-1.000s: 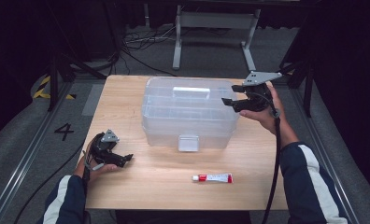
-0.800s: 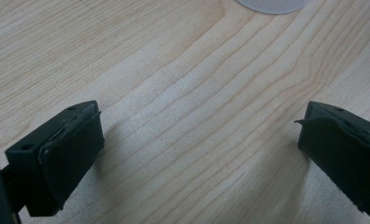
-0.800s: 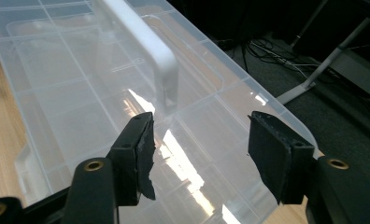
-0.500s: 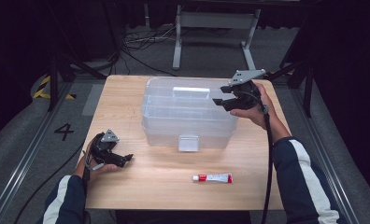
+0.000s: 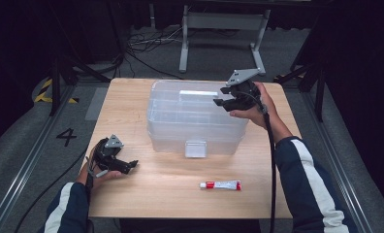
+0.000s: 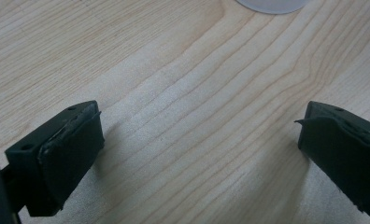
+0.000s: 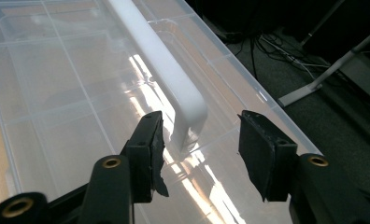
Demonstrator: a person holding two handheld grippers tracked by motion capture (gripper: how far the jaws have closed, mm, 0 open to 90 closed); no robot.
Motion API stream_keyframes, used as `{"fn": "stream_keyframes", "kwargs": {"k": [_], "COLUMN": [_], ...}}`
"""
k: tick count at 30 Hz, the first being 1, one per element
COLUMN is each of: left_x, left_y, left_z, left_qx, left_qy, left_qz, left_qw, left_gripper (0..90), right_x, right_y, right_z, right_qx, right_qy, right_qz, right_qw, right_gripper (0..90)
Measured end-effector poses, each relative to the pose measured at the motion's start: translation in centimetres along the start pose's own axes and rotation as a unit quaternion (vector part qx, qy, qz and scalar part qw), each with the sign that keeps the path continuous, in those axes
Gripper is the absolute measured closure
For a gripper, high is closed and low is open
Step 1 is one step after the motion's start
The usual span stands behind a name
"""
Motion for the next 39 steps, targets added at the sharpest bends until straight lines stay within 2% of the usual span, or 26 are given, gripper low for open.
{"fn": "stream_keyframes", "kwargs": {"k": [3,5,9,12,14,18,20,22,24,27,28,30,37,39], "left_x": [0.0,0.0,0.0,0.0,0.0,0.1,0.4,0.9,1.3,1.8,1.8,2.1,2.7,2.8], "left_y": [0.0,0.0,0.2,0.3,0.4,0.9,1.5,2.2,2.9,4.5,4.5,5.5,7.0,7.3], "left_z": [0.0,0.0,-0.1,-0.1,-0.1,-0.2,-0.3,-0.5,-0.8,-0.9,-0.9,-0.8,-0.5,-0.3], "left_qx": [0.000,0.000,-0.001,-0.001,-0.003,0.003,0.006,0.008,0.004,0.017,0.017,0.030,0.059,0.067], "left_qy": [0.000,-0.001,-0.001,-0.003,-0.006,-0.012,-0.027,-0.033,-0.037,-0.043,-0.043,-0.052,-0.059,-0.068], "left_qz": [0.000,0.001,-0.003,-0.005,-0.010,-0.009,-0.014,-0.038,-0.040,-0.053,-0.053,-0.054,-0.062,-0.063], "left_qw": [1.0000,1.0000,1.0000,1.0000,0.9999,0.9999,0.9995,0.9987,0.9985,0.9975,0.9975,0.9967,0.9946,0.9935], "left_gripper": [0.4,0.4,0.4,0.5,0.6,6.1,10.0,21.4,15.9,17.8,16.1,16.5,17.3,17.6], "right_x": [-0.1,-0.2,-0.4,-0.5,-0.6,-1.1,-1.1,-1.0,-1.0,-1.0,-1.0,-1.1,-1.1,-1.0], "right_y": [0.2,0.3,0.8,1.1,1.3,1.6,1.7,1.7,1.7,1.7,1.7,1.7,1.7,1.7], "right_z": [-0.2,-0.6,-0.9,-1.1,-1.2,-1.6,-1.7,-1.8,-1.8,-1.7,-1.7,-1.8,-1.8,-1.8], "right_qx": [-0.004,-0.017,-0.021,-0.020,-0.024,-0.022,-0.022,-0.023,-0.023,-0.026,-0.026,-0.027,-0.027,-0.027], "right_qy": [0.005,0.001,-0.002,-0.004,-0.011,-0.008,-0.017,-0.019,-0.019,-0.021,-0.021,-0.023,-0.025,-0.025], "right_qz": [0.001,0.003,0.011,0.005,0.013,0.017,0.015,0.014,0.015,0.016,0.016,0.016,0.016,0.018], "right_qw": [1.0000,0.9999,0.9997,0.9998,0.9996,0.9996,0.9995,0.9995,0.9995,0.9993,0.9993,0.9993,0.9992,0.9992], "right_gripper": [52.0,53.4,58.1,61.2,63.1,66.6,68.4,69.3,69.7,70.2,70.2,70.3,70.4,70.4]}}
Point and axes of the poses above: each handheld gripper's, and its own axes: z roughly backward along the jaws, y roughly out of its top, x roughly to its right, the point moved 7 cm from there along -z, roughly forward along the jaws, and after that the axes turned 13 degrees about -x, right-handed, at the moved point
